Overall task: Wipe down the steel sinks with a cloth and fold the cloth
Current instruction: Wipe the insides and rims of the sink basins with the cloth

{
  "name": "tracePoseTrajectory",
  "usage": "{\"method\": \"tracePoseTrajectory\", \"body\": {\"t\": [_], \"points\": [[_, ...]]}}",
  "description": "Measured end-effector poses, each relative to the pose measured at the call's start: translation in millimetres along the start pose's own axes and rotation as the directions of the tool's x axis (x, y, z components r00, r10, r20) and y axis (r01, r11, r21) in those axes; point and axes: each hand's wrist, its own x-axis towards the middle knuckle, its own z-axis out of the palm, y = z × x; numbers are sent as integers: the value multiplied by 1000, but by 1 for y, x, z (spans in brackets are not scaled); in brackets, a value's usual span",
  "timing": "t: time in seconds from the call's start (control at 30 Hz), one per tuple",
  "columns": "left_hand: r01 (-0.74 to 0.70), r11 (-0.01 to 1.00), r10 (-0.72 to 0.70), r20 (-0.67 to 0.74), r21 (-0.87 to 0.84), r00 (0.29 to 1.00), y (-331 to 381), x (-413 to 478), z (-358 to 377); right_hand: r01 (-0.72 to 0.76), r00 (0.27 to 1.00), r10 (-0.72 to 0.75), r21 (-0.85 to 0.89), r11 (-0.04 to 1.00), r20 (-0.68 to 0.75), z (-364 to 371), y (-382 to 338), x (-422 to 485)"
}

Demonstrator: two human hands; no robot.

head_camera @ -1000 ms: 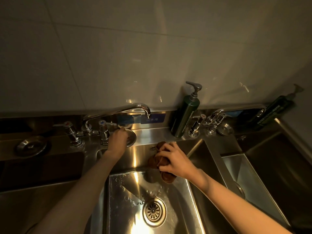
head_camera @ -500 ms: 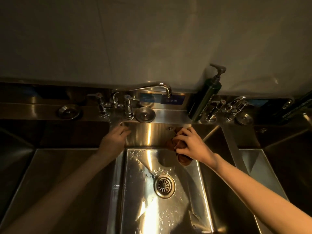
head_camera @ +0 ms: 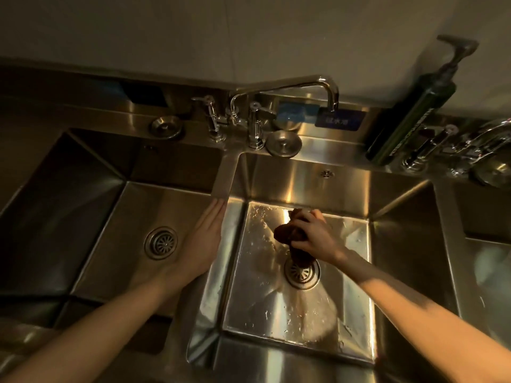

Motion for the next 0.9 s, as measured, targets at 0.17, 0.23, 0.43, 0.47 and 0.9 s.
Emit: {"method": "tracePoseTrajectory", "body": {"t": [0.17,0.23,0.43,0.47,0.9], "points": [[68,998,-68,-48,6,997,-3,1,12,44,998,-43,-29,999,40,38,5,24],[69,998,-70,-40,-5,997,-6,2,14,32,998,-32,-9,999,54,58,7,35],[-16,995,7,-93,-103,996,-8,-3,8,5,1000,-7,262,965,7,96,-5,69],[-11,993,-1,-101,-114,995,-6,-2,8,14,996,20,375,927,-86,95,-10,76],[52,992,-67,-125,-119,990,-6,-4,12,14,822,536,948,317,-191,82,-91,171]]}}
